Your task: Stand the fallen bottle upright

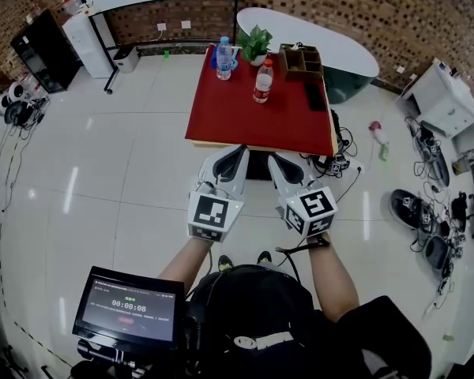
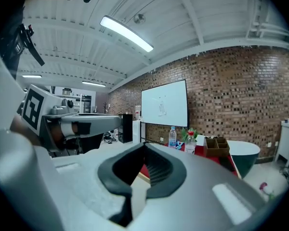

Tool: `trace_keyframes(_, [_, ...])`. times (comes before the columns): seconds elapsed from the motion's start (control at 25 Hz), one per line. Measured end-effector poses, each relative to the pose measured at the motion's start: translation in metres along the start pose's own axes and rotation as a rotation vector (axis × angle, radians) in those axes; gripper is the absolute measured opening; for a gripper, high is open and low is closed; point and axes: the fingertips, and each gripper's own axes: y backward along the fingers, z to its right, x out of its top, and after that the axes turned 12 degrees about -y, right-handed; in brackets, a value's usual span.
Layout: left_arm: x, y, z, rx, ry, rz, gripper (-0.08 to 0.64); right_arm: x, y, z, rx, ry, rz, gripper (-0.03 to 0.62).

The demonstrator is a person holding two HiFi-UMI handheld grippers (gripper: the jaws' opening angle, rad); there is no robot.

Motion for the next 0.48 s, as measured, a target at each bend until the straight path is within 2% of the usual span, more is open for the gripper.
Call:
trace_keyframes(0.12, [0.004,-0.006,0.009,0.0,-0.007,-0.002,0.002,-0.001,0.006,0.004,0.011,-0.005,-0.001,0.005])
trace_keyframes(0.32, [0.009,-0.035,0.043,-0.001,-0.024,-0.003,0.002,0.0,0.027,0.042,0.019,-0.025,0.025,0.005])
trace_keyframes(0.48, [0.013,-0.039,0.052,-0.015,-0.039,-0.006,0.002,0.008,0.033,0.048,0.03,-0.054,0.044,0.005])
